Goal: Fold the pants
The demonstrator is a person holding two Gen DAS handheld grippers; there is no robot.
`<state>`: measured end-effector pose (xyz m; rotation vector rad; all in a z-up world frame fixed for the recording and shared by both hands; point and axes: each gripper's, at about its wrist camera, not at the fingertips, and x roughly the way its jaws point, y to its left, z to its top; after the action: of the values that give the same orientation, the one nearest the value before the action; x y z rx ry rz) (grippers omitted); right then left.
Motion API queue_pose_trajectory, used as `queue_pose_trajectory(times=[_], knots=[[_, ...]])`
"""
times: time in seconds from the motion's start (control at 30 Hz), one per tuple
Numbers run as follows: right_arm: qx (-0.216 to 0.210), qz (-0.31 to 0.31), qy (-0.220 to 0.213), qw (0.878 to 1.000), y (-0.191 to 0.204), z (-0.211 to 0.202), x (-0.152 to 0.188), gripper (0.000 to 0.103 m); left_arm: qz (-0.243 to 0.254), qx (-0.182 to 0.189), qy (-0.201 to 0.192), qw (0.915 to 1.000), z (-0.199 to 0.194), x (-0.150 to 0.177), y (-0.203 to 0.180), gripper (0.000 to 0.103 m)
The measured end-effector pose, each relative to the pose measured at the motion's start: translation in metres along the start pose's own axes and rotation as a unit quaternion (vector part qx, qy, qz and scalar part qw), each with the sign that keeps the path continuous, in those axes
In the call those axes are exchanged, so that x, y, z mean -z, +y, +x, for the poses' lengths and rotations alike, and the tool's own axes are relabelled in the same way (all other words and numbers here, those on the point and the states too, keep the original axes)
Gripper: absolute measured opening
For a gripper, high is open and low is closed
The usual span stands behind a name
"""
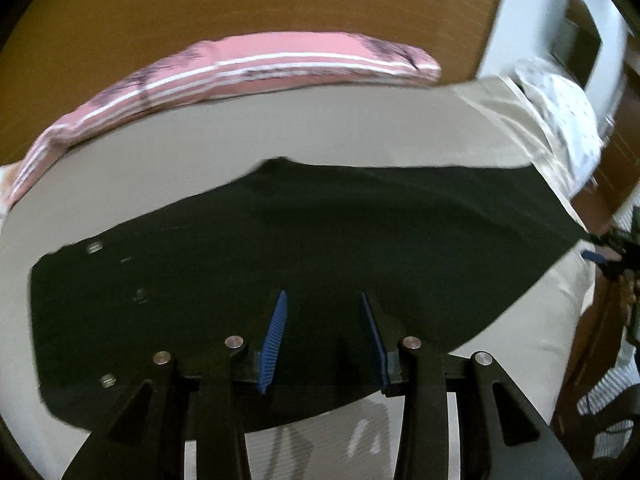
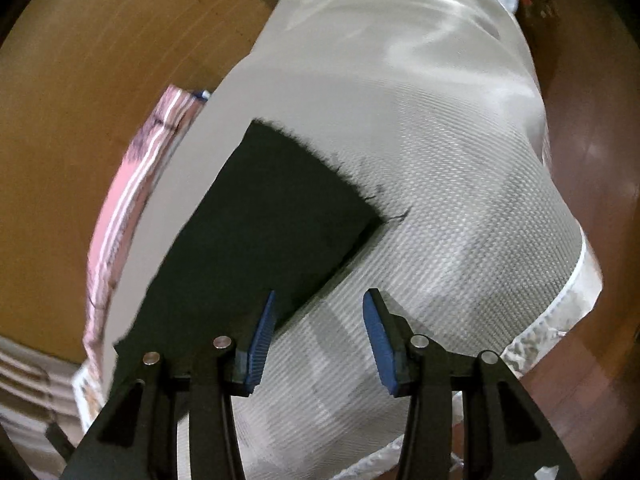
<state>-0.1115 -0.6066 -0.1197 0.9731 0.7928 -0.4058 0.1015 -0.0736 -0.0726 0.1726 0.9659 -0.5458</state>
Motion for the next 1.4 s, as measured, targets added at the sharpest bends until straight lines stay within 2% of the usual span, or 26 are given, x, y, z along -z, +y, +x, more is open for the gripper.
queue_pose_trajectory(times=[0.2,0.33,0.43,0.53,0.63,0.8,1.03,1.13,1.2,1.27,1.4], knots=[[-0.02,0.018,-0.017,1.0,-0.001,0.02,-0.014,0.03,0.023,0.015,0.025,0.9993,0.026,-0.004,-0.032,0.039],[-0.031,0.04,-0.022,0.998,-0.004,0.032,-0.026,0.011,0.028,0.016,0.047,0.9984,0.042,0.002,-0.043,0.039],[-0.04,0.048,-0.023,0.998,-0.004,0.031,-0.026,0.009,0.029,0.005,0.069,0.9971,0.059,0.01,-0.043,0.039],[-0.057,0.046,-0.032,0.997,0.004,0.02,-0.023,0.008,0.026,0.005,0.057,0.9981,0.059,0.01,-0.042,0.039],[-0.085,0.022,-0.035,0.995,0.037,0.012,-0.019,0.008,0.001,0.02,0.055,0.9983,0.054,0.007,-0.035,0.039],[-0.124,-0.059,-0.007,0.991,0.127,0.025,0.003,0.008,-0.05,0.031,0.028,0.9979,0.029,0.006,-0.005,0.04],[-0.186,-0.158,0.08,0.966,0.257,0.087,0.078,0.009,-0.11,0.004,-0.011,0.9938,-0.016,0.016,0.061,0.041],[-0.209,-0.2,0.127,0.949,0.304,0.117,0.127,0.009,-0.129,-0.011,-0.022,0.9913,-0.029,0.026,0.083,0.041],[-0.214,-0.24,0.161,0.933,0.332,0.136,0.167,0.009,-0.147,-0.014,-0.024,0.9887,-0.038,0.035,0.101,0.041],[-0.213,-0.264,0.193,0.921,0.346,0.15,0.197,0.009,-0.16,-0.016,-0.023,0.9867,-0.04,0.043,0.11,0.041],[-0.166,-0.332,0.231,0.899,0.344,0.17,0.255,0.009,-0.176,-0.009,-0.023,0.9841,-0.042,0.053,0.122,0.041]])
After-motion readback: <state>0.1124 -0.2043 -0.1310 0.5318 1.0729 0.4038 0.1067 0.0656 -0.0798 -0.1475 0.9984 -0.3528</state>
